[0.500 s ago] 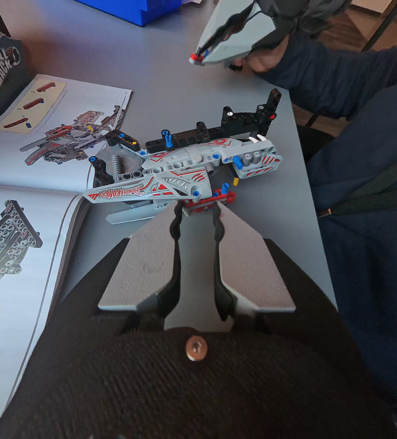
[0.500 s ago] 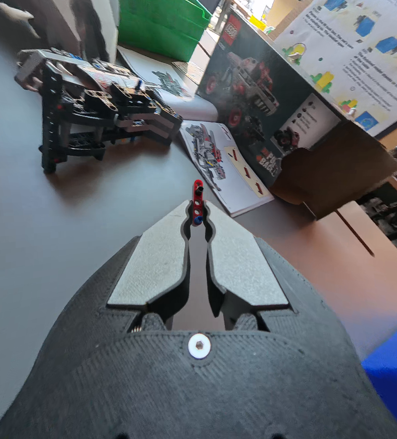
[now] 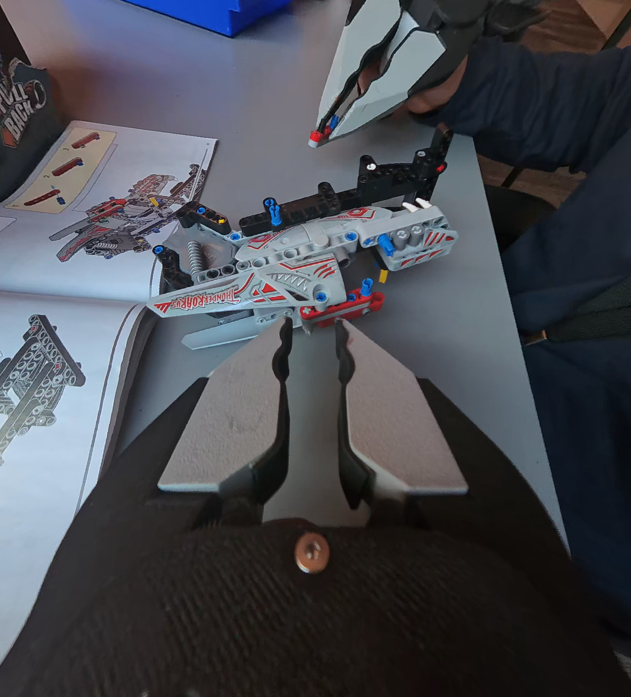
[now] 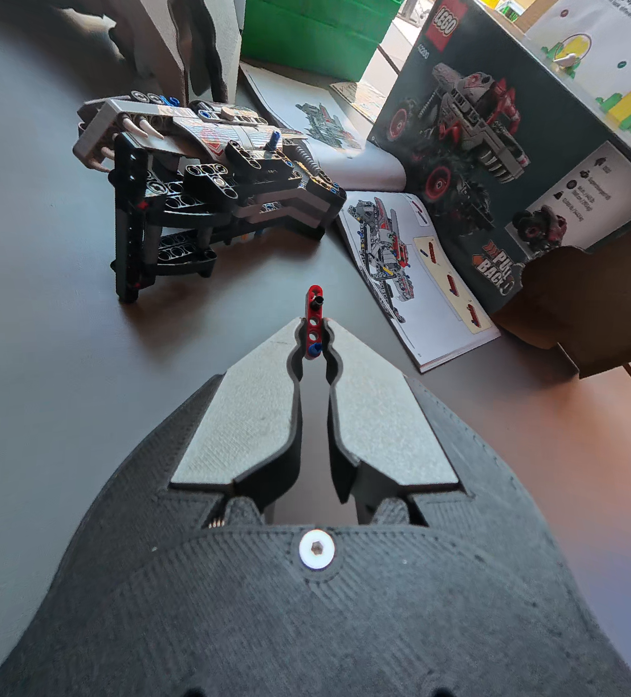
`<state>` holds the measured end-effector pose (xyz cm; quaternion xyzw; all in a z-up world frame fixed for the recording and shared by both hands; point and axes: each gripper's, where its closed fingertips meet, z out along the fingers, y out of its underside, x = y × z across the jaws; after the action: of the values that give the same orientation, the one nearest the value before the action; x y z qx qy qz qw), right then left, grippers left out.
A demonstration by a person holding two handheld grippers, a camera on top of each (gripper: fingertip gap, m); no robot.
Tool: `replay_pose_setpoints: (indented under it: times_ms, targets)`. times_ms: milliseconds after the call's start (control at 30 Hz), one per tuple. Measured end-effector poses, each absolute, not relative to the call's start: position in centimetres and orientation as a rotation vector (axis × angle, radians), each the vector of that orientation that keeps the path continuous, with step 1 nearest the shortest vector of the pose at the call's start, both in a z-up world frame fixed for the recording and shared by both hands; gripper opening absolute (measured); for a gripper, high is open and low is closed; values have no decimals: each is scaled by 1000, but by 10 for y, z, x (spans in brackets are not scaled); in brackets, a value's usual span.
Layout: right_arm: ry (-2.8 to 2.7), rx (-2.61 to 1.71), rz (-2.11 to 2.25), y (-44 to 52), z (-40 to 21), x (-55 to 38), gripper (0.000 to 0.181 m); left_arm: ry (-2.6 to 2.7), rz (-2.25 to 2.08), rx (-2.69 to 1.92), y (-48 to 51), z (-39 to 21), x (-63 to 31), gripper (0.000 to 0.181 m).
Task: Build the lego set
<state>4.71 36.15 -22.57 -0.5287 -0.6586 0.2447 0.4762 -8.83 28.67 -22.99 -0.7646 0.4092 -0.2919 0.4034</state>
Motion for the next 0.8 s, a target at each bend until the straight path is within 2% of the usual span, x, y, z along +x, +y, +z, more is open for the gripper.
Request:
replay_pose_setpoints:
  times_ms: [367, 800]
  targets:
    - [-1631, -1423, 477, 380, -244, 51, 4, 1038, -667, -1938, 287, -232, -95, 21]
    - [-1654, -1559, 563, 385, -253, 52, 4, 1056, -700, -1949, 286, -234, -91, 22]
